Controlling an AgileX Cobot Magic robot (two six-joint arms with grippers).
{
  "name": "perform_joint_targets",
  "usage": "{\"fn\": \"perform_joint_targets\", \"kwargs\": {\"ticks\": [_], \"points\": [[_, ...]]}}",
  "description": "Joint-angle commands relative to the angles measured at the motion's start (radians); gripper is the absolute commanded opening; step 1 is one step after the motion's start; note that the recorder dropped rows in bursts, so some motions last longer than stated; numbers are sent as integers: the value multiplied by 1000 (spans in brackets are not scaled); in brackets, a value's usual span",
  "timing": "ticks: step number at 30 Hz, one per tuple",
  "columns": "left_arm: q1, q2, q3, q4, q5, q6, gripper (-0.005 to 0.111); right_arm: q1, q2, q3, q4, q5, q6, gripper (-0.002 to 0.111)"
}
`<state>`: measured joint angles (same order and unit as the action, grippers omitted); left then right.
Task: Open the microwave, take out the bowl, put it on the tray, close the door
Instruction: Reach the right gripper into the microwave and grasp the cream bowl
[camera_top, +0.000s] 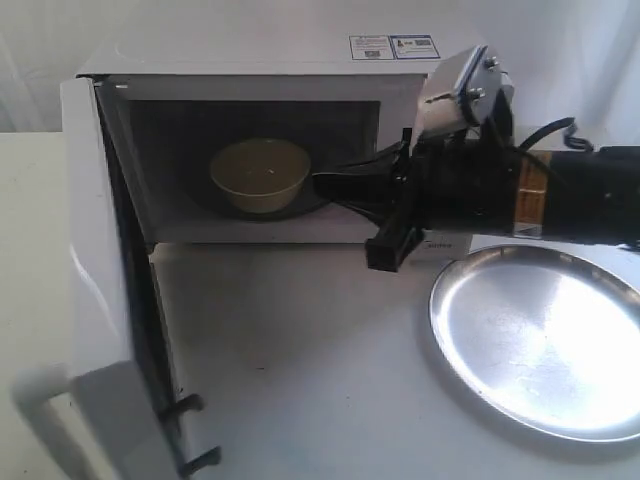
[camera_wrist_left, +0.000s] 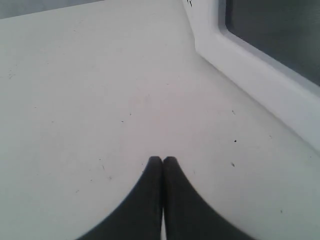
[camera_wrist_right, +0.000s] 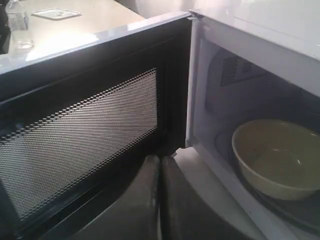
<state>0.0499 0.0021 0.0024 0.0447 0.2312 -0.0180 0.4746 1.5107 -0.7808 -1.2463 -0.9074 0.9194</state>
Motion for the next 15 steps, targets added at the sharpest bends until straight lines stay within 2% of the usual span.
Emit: {"fn": "perform_joint_targets", "kwargs": {"ticks": [1, 5, 7, 9, 12, 15], "points": [[-4, -2, -2, -6, 1, -4, 0, 123, 105, -8, 291, 90, -251, 8], [-4, -2, -2, -6, 1, -4, 0, 246, 201, -77, 577, 272, -640, 34], [-4, -2, -2, -6, 1, -4, 0, 280, 254, -123, 641, 283, -815, 49], [-4, -2, -2, -6, 1, -4, 0, 303, 310, -177, 668, 280, -903, 62], [-4, -2, -2, -6, 1, -4, 0, 310, 396, -275, 674, 301, -908, 63], [-4, -2, -2, -6, 1, -4, 0, 310, 469, -384, 723, 398, -919, 62]]}}
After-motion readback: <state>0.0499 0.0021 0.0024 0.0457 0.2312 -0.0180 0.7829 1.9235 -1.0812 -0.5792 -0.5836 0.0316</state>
